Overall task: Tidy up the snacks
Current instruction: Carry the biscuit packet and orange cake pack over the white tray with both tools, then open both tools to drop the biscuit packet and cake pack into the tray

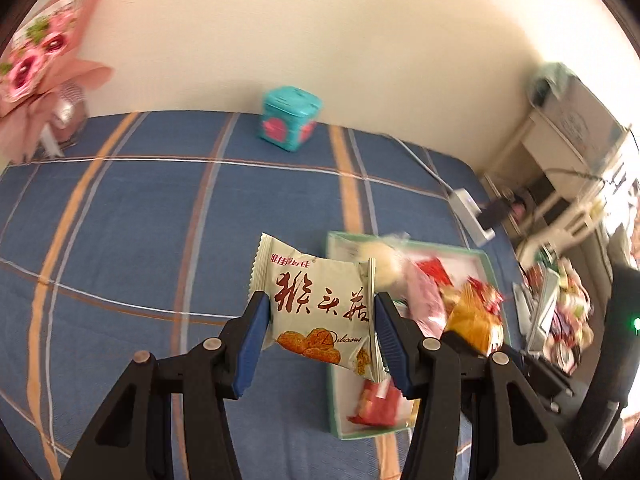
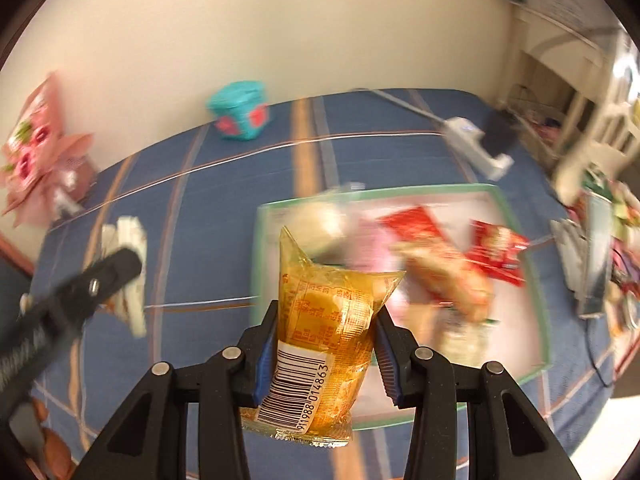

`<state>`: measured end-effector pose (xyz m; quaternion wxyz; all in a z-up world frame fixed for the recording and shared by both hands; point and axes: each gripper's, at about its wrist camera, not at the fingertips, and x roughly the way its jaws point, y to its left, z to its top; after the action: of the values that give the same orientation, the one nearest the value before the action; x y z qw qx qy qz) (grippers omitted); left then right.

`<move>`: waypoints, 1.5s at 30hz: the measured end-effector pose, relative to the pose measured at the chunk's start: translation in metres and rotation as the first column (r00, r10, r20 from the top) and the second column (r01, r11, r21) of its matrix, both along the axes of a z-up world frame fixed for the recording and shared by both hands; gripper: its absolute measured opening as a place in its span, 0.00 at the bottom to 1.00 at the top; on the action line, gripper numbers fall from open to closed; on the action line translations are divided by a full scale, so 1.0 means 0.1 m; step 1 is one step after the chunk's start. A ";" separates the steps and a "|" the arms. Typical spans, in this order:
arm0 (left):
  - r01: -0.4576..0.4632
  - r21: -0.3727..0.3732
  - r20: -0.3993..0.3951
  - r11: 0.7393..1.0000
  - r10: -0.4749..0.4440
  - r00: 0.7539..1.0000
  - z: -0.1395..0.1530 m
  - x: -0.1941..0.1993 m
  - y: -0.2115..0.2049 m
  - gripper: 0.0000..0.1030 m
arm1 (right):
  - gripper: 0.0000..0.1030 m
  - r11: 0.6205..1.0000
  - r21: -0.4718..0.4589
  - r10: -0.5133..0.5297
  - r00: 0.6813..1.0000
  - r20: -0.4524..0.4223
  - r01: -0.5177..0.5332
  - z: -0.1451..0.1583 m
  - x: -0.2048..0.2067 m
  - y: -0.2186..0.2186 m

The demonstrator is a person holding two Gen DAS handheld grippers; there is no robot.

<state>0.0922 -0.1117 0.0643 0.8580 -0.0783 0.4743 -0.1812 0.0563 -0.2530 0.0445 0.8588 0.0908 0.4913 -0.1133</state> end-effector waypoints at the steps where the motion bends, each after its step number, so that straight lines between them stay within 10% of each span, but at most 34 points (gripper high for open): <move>1: 0.028 0.007 -0.006 1.000 -0.028 1.000 -0.03 -0.02 -0.11 0.53 | 0.44 1.000 0.004 -0.023 1.000 -0.003 0.023 -0.01 -0.02 -0.11; 25: 0.233 0.005 -0.220 0.972 -0.227 0.949 -0.72 -0.12 -0.92 0.59 | 0.46 0.969 0.084 -0.223 0.967 -0.125 0.234 -0.51 -0.09 -0.89; 45: 0.124 0.115 -0.165 0.986 -0.104 0.981 -0.54 -0.17 -0.46 0.95 | 0.91 0.972 0.080 -0.219 0.975 -0.041 0.222 -0.38 -0.14 -0.81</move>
<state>0.0754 -0.1576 0.0102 0.8089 -0.0114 0.5552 -0.1932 0.0421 -0.3340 0.0062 0.8283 0.1790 0.4962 -0.1888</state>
